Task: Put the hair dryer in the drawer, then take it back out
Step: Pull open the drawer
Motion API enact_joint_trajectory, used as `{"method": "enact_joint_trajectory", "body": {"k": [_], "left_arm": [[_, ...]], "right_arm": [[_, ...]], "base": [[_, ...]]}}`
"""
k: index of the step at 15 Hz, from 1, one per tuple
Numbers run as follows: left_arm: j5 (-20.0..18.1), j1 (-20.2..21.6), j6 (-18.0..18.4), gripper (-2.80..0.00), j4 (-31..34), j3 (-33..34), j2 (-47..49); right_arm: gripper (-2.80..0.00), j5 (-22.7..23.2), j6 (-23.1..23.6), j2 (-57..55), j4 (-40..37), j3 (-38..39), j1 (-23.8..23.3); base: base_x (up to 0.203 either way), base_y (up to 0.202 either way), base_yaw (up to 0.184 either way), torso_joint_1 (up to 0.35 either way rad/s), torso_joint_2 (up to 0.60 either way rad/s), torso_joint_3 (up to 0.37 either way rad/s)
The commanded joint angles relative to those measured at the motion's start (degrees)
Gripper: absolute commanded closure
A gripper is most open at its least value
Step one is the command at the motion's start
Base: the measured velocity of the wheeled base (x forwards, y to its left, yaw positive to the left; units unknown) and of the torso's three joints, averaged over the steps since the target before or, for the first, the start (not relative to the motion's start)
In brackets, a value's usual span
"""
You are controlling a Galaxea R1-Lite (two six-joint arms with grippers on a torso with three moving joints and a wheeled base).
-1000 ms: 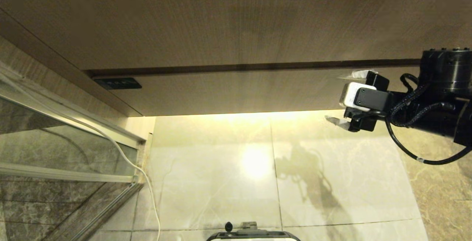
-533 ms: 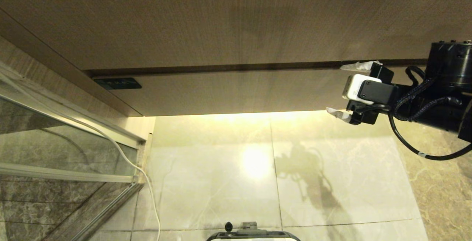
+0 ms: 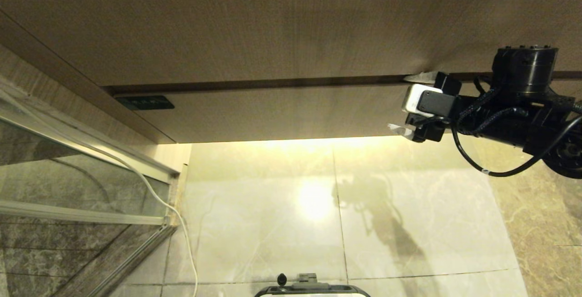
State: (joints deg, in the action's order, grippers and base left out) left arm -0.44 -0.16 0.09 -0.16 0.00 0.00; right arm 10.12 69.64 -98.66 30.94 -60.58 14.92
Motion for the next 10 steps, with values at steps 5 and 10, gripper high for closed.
{"method": "enact_joint_trajectory", "body": {"k": [5, 10], "left_arm": [[0.00, 0.07, 0.00, 0.00, -0.02, 0.09, 0.00], [0.00, 0.07, 0.00, 0.00, -0.02, 0.01, 0.00]], "right_arm": [[-2.80, -3.98, -0.50, -3.99, -7.32, -1.53, -0.68], [-2.80, -20.82, -15.07, -1.81, -27.41, -1.61, -1.92]], "base": [[0.000, 0.000, 0.000, 0.000, 0.00, 0.000], [0.000, 0.000, 0.000, 0.000, 0.00, 0.000]]}}
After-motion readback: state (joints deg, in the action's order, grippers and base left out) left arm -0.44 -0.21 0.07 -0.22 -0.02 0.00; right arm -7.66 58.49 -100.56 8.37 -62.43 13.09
